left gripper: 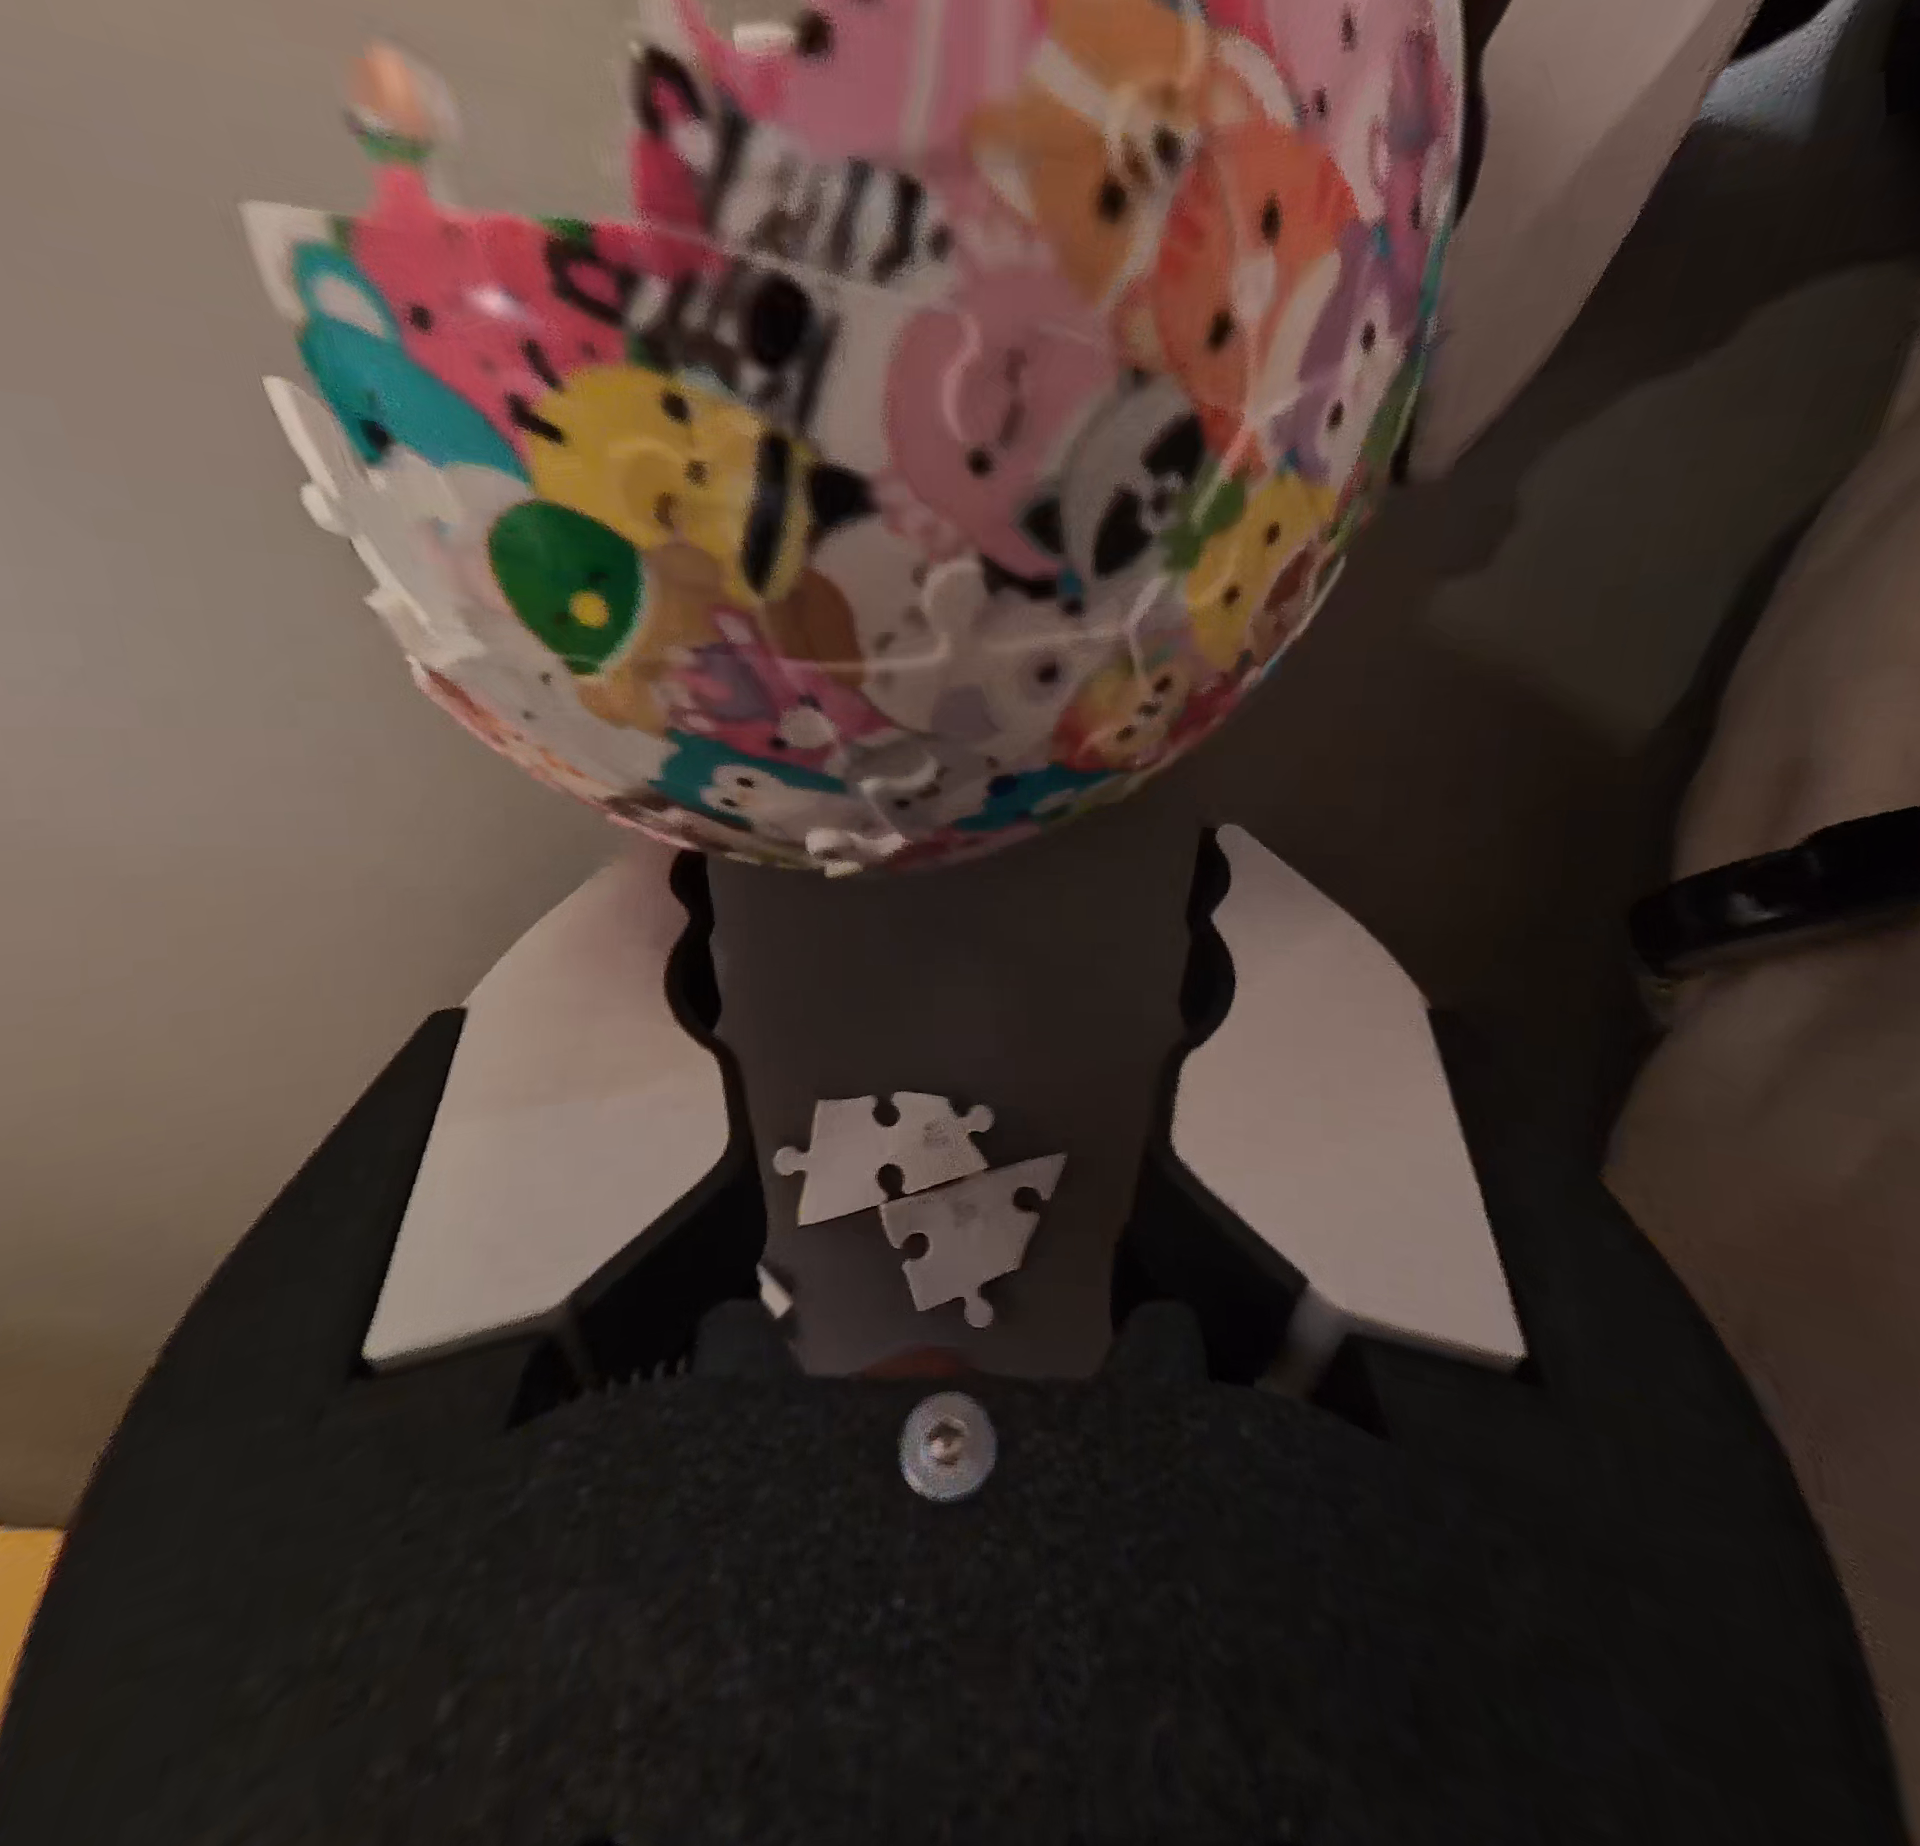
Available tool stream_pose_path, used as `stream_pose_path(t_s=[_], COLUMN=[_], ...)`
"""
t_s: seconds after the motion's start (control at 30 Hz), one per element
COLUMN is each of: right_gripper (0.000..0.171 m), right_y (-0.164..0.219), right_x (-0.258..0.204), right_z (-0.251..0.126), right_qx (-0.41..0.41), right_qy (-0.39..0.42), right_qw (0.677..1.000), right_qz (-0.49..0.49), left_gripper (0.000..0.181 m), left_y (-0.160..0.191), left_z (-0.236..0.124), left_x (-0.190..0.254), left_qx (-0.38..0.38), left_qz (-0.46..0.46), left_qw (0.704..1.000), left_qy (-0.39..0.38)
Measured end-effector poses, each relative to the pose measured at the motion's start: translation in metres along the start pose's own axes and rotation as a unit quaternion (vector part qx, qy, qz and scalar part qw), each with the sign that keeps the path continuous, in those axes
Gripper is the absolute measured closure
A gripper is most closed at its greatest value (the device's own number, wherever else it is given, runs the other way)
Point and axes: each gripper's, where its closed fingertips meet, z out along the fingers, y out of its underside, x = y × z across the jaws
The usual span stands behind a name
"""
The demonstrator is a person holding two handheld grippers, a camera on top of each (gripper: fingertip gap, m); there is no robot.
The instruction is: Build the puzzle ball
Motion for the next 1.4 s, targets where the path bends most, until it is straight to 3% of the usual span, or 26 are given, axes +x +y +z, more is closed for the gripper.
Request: stream_pose_path(t_s=[0.1, 0.37, 0.6, 0.67, 0.93, 1.1, 1.4], right_gripper=[0.070, 0.066, 0.077, 0.077, 0.078, 0.078, 0.077], right_y=[0.003, 0.002, -0.005, -0.006, -0.008, -0.009, 0.000], right_x=[0.011, 0.035, 0.044, 0.044, 0.020, -0.002, -0.025], right_z=[0.001, 0.003, 0.005, 0.005, 0.000, -0.005, 0.000], right_qx=[0.003, 0.004, -0.007, -0.009, -0.020, -0.051, -0.096], right_qy=[0.045, 0.159, 0.245, 0.251, 0.174, 0.088, -0.032], right_qw=[0.998, 0.984, 0.955, 0.953, 0.981, 0.995, 0.991], right_qz=[-0.032, -0.080, -0.166, -0.170, -0.086, -0.018, 0.090], left_gripper=[0.089, 0.079, 0.089, 0.100, 0.098, 0.093, 0.082], left_y=[0.010, 0.003, -0.008, -0.012, -0.021, -0.010, 0.003], left_z=[0.005, 0.016, 0.021, 0.020, 0.003, -0.005, -0.015], left_x=[-0.014, -0.042, -0.045, -0.044, -0.025, -0.001, 0.028], left_qx=[0.001, 0.045, 0.058, 0.066, 0.077, 0.017, -0.068], left_qz=[0.037, 0.033, 0.105, 0.113, 0.055, -0.002, -0.104], left_qw=[0.998, 0.994, 0.987, 0.985, 0.993, 1.000, 0.991], left_qy=[-0.055, -0.089, -0.107, -0.115, -0.069, -0.012, 0.057])
